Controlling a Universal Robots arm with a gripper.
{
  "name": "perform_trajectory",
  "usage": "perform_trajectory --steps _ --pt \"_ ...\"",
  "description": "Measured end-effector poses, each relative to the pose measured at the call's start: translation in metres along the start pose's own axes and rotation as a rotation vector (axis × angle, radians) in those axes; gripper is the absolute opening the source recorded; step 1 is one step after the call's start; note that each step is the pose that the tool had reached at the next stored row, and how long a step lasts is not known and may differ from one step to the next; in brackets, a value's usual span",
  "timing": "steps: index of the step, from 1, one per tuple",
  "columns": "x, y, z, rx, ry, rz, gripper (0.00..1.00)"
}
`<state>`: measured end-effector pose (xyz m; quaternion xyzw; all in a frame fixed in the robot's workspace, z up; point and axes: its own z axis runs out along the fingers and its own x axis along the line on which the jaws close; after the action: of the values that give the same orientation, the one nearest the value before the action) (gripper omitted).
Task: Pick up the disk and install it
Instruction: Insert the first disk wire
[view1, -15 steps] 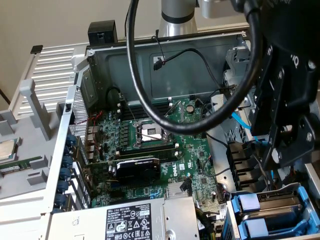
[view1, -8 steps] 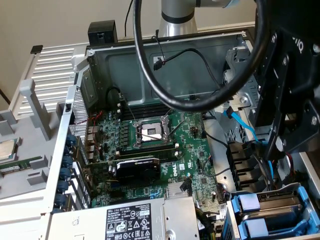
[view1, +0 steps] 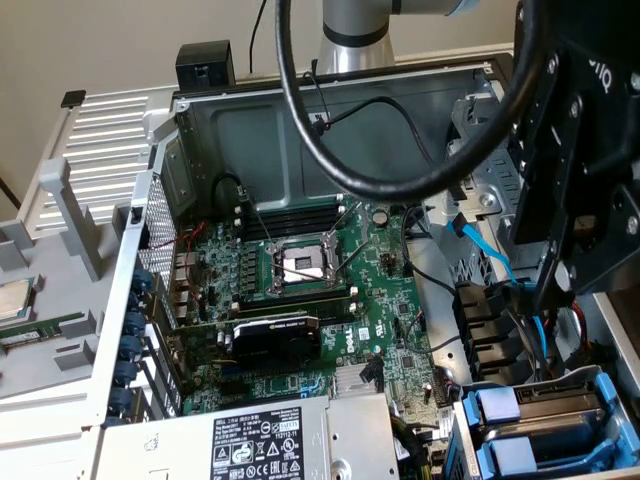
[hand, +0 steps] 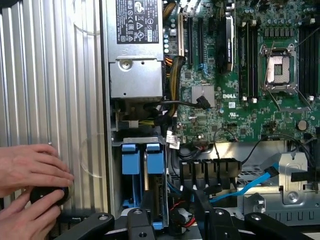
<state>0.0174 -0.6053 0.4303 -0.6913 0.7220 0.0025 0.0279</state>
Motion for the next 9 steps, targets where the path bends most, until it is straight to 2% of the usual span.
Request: perform_trajectory --steps 2,3,4,6,8,9 --pt "-0.0004 -0.0006 0.0 0.0001 0.0 0.001 0.45" --pt "-0.0007 -0.001 0.0 0.0 0.0001 0.002 0.53" --pt "-0.0008 -0.0014 0.0 0.0001 0.0002 0.002 0.53" --pt "-0.0012 -0.0025 0.0001 0.0001 0.0001 0.003 0.65" --pt "-0.002 -0.0044 0.0001 0.0006 0.0003 0.006 0.65" --pt "-0.0024 -0.0049 0.0002 0.0013 0.0003 0.009 0.71"
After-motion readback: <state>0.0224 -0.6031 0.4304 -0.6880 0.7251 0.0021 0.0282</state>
